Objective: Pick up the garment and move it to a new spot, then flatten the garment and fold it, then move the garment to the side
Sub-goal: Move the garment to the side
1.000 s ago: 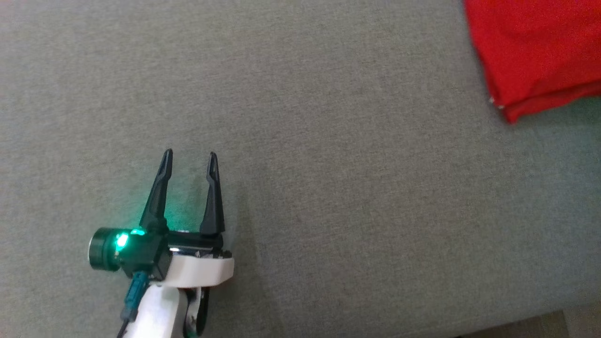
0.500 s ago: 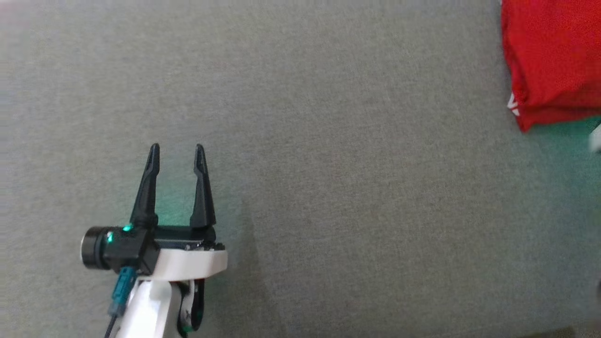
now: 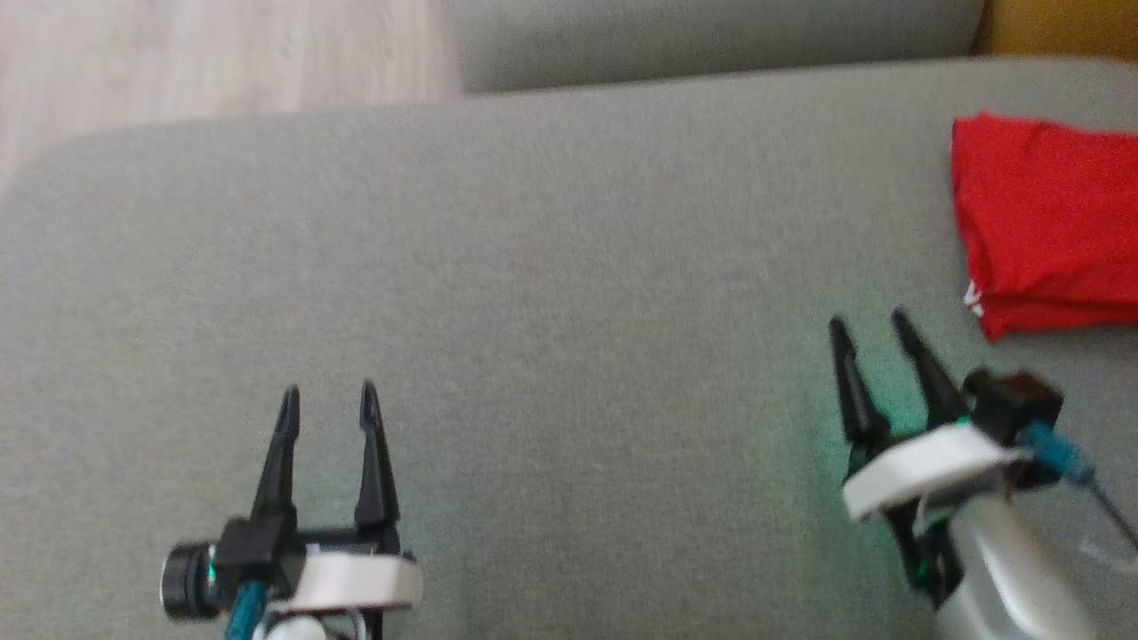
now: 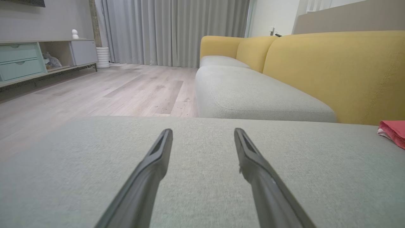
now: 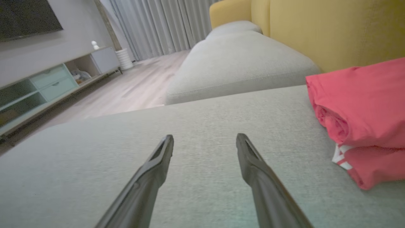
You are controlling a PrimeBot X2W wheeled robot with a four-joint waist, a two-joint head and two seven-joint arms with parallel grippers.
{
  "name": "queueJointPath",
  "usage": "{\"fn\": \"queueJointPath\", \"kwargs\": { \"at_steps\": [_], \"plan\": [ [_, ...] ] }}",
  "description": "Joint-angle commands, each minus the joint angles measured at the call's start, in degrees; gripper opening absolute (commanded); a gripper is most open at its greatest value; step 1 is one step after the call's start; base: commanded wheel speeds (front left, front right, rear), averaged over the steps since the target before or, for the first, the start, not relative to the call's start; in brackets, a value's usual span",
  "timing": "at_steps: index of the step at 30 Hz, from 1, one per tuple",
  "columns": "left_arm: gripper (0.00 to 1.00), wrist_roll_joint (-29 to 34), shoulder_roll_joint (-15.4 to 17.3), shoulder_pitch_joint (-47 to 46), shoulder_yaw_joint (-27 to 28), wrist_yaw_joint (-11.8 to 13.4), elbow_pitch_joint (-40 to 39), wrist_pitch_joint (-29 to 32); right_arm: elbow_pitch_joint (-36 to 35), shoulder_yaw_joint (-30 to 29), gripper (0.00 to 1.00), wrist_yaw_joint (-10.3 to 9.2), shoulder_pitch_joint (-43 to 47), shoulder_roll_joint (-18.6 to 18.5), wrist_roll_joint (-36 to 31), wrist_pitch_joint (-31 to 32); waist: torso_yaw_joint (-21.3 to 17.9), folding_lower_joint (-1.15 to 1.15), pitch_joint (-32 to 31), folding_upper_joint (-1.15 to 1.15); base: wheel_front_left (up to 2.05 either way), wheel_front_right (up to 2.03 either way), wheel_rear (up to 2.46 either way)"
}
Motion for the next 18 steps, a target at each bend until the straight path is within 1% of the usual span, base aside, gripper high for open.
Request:
{"fn": "queueJointPath", "kwargs": {
  "at_steps": [1,5,8,9,14,18],
  "plan": [
    [1.0,0.09,-0.07,0.87,2.18,0.45,-1.05,-0.29,-4.41,2.05,1.0,-0.04,2.78,0.03,0.77,-0.72,2.08,0.01,-6.6,0.0,0.0,0.0,0.0],
    [1.0,1.08,-0.07,3.11,2.76,0.08,-0.73,-0.29,-9.52,2.04,1.0,-0.04,9.05,1.11,-0.1,-0.75,2.37,0.01,-9.47,0.0,0.0,0.0,0.0],
    [1.0,1.79,-0.07,4.57,3.11,-0.73,-0.64,-0.29,-12.13,0.28,1.0,-0.04,13.04,2.11,-2.5,-0.76,2.74,0.01,-11.22,0.0,0.0,0.0,0.0],
    [1.0,1.79,-0.07,4.57,3.11,-0.73,-0.64,-0.29,-12.13,0.28,1.0,-0.04,13.04,2.11,-2.5,-0.76,2.74,0.01,-11.22,0.0,0.0,0.0,0.0],
    [1.0,3.28,-0.07,6.24,3.25,-2.5,-0.01,-0.29,-14.34,-2.29,1.0,-0.04,17.8,3.69,-6.69,-0.77,3.0,0.01,-12.91,0.0,0.0,0.0,0.0],
    [1.0,3.66,-0.07,6.55,3.71,-3.6,1.0,-0.29,-15.12,-3.18,1.0,-0.04,18.98,4.66,-8.0,-0.77,2.76,0.01,-13.36,0.0,0.0,0.0,0.0]
  ]
}}
